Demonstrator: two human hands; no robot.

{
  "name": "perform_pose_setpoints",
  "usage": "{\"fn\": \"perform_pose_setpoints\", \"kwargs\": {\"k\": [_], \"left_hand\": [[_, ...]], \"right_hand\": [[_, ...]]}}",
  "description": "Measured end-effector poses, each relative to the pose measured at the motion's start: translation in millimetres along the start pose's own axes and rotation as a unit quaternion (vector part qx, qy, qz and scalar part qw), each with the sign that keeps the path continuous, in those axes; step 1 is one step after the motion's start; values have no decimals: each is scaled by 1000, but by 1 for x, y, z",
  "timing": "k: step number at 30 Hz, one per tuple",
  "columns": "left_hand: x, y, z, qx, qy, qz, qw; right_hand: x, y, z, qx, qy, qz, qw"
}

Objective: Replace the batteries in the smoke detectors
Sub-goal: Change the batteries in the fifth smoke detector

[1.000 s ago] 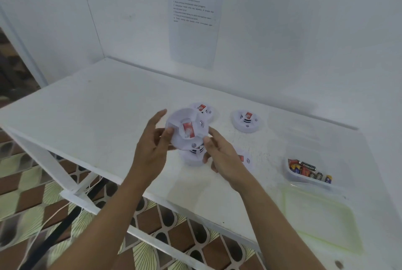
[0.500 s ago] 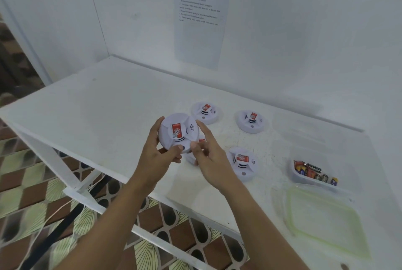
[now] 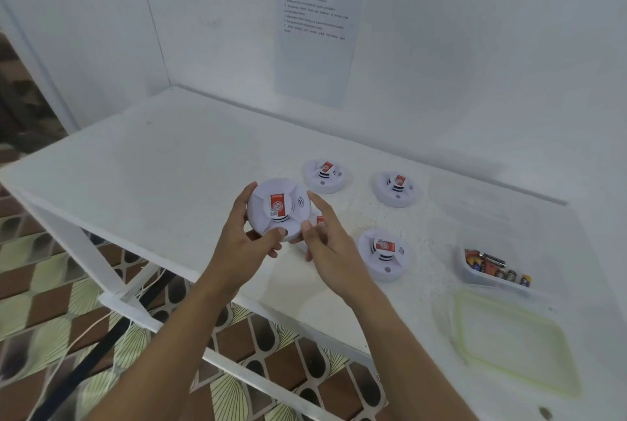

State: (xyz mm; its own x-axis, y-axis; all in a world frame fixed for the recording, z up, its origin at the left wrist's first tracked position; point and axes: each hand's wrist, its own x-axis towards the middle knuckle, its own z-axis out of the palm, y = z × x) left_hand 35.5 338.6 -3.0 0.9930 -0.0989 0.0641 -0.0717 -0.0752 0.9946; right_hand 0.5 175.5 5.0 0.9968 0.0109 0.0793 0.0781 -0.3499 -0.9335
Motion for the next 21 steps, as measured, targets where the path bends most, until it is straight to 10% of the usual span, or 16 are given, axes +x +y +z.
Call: {"fn": "perform_pose_setpoints", "kwargs": {"k": [21], "left_hand": [[-8,0,-32,-17,-28,-15,999]], "right_hand": [[-8,-11,31,-20,10,20,1000]]}}
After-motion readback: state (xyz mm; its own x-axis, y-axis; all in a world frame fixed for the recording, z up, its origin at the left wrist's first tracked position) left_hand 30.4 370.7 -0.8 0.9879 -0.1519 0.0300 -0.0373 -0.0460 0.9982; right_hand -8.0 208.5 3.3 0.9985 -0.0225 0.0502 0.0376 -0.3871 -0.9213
